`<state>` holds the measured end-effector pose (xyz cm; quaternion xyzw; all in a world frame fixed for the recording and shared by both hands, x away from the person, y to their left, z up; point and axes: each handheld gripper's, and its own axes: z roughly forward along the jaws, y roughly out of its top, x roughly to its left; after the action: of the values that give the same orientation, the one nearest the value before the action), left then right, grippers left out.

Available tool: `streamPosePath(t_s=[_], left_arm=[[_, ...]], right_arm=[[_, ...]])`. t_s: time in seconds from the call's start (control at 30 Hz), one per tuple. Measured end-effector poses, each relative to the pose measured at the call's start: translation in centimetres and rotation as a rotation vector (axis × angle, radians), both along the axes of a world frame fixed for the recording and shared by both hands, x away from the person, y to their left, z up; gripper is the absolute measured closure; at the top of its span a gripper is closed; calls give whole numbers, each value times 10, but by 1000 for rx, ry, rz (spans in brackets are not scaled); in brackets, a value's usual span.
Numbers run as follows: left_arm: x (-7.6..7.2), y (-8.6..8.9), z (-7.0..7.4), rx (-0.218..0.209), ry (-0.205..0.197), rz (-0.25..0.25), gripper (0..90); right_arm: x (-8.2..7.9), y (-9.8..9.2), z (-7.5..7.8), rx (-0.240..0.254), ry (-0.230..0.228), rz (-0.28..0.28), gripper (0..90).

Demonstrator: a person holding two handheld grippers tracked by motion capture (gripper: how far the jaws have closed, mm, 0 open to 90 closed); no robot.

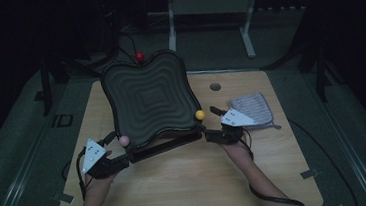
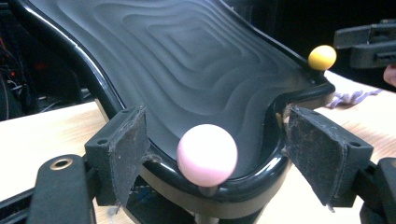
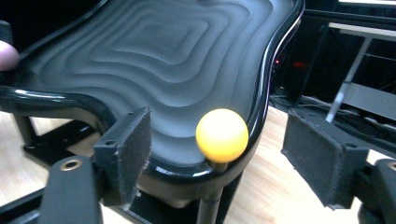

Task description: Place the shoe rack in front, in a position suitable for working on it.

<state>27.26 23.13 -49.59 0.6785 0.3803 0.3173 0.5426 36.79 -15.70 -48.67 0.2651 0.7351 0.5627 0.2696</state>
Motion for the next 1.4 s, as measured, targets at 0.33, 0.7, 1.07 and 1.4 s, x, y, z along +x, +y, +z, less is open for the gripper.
streamPosePath(t_s=[0.33,0.7,1.07,1.4], left_arm=[[5,0,-5,27,-4,2,421],[15,-10,-7,50,2,13,520],[17,-10,-9,29,-7,34,596],[13,-14,-10,17,-9,21,596]], right_arm=[[16,19,-4,-55,11,14,461],[20,17,-3,-60,34,-8,590],[20,17,-1,-77,45,-11,595],[12,10,-1,-79,47,-13,595]])
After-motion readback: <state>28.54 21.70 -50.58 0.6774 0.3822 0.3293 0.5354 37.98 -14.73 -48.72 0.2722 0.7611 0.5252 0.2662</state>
